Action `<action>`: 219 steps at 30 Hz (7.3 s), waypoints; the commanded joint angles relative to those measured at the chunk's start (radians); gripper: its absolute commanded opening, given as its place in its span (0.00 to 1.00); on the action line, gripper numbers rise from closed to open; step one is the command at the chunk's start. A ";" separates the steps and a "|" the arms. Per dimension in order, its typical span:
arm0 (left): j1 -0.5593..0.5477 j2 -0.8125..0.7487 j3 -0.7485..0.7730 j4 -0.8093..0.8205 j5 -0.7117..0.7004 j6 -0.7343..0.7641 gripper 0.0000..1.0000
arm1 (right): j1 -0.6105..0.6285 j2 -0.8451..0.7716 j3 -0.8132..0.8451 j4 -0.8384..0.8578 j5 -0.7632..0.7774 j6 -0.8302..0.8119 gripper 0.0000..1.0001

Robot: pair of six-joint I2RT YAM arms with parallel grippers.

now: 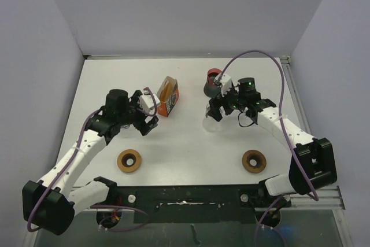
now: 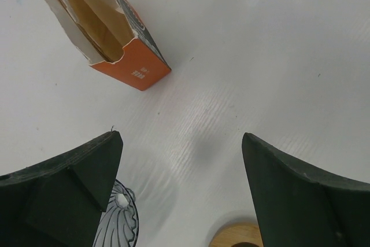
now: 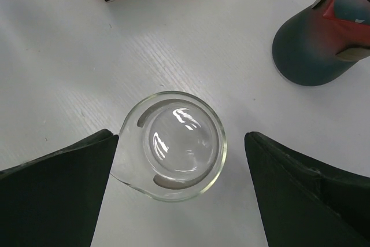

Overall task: Place the coffee filter in the dripper
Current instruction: Move the coffee server to the center of the board, then pick up the dripper holder from the center of the board, then place the dripper holder onto the coffee server.

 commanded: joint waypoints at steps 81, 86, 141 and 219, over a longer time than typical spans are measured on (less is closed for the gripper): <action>-0.045 0.130 -0.114 -0.475 -0.293 0.571 0.66 | 0.050 -0.172 0.021 -0.066 -0.154 -0.074 0.98; -0.045 0.184 -0.130 -0.436 -0.305 0.611 0.66 | 0.001 -0.198 0.009 -0.058 -0.183 -0.065 0.98; -0.301 0.453 0.759 -0.574 -0.014 0.284 0.19 | -0.384 -0.273 -0.026 -0.010 -0.243 -0.002 0.98; -0.422 0.673 0.962 -0.465 -0.261 0.021 0.56 | -0.476 -0.269 -0.018 -0.011 -0.060 0.024 0.98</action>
